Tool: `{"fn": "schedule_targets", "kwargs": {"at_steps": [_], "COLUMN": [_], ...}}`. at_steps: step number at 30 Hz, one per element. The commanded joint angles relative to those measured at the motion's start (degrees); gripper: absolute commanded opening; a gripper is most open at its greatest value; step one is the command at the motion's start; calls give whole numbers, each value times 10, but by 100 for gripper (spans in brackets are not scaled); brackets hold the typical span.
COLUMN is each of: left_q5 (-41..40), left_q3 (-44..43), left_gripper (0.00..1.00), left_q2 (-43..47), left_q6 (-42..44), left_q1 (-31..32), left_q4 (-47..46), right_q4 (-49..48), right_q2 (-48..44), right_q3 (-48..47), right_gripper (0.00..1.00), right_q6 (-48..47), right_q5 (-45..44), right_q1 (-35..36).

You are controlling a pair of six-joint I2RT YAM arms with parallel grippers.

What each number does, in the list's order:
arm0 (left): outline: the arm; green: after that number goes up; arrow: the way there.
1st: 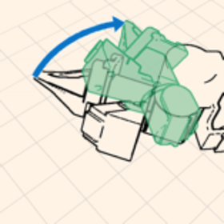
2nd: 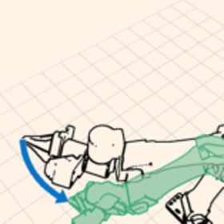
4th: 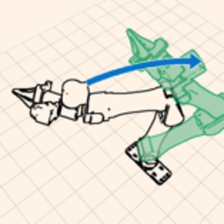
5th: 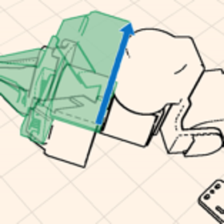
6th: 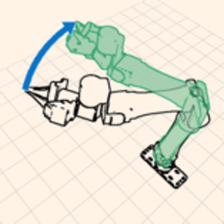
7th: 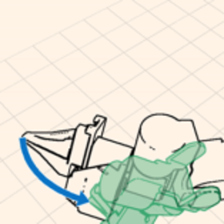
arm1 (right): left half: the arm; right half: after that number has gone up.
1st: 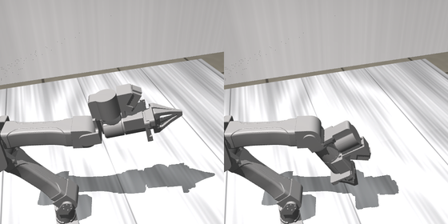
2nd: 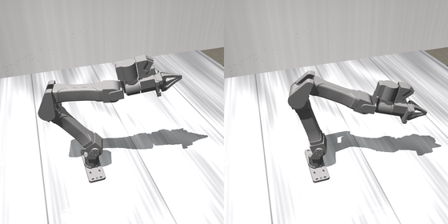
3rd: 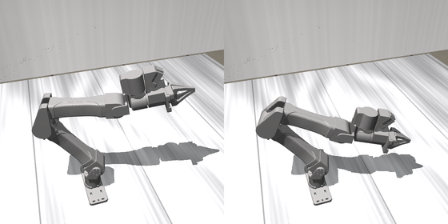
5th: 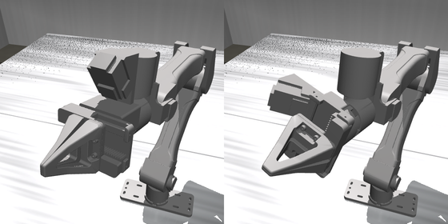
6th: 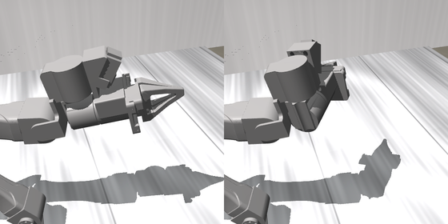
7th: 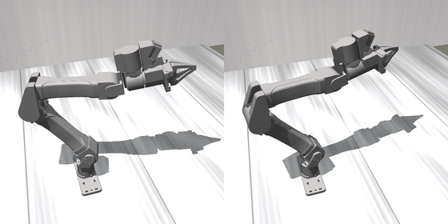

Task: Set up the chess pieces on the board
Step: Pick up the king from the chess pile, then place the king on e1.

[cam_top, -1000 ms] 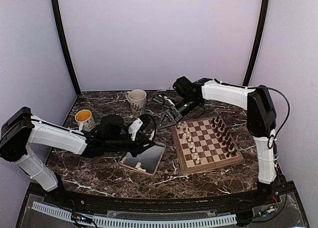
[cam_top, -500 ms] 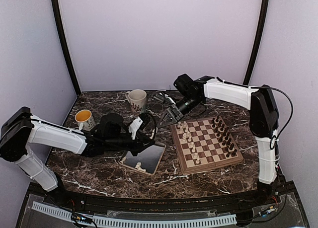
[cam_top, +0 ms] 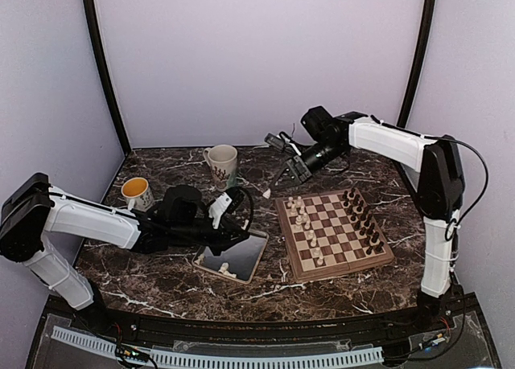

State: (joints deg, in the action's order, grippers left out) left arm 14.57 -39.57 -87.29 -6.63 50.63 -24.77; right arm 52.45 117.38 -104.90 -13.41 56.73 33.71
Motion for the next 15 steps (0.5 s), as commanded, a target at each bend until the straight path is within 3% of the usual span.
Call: {"fn": "schedule_targets", "kwargs": {"at_steps": [1,6,15], "left_q5": [-27,-44,-33], "left_q3": [19,25,23], "left_gripper": [11,11,12], "left_q2": [34,31,15], "left_q6": [-14,-20,-33], "left_q1": [0,-1,-1], "left_q4": [51,85,77], "right_q4": [-9,-43,-65], "right_q2": [-74,-144,-200], "right_q3": [43,137,228], "right_gripper": [9,9,9], "right_q6": [-54,-104,-145], "right_q5": [-115,-229,-335], "right_q1": [-18,-15,13]}}
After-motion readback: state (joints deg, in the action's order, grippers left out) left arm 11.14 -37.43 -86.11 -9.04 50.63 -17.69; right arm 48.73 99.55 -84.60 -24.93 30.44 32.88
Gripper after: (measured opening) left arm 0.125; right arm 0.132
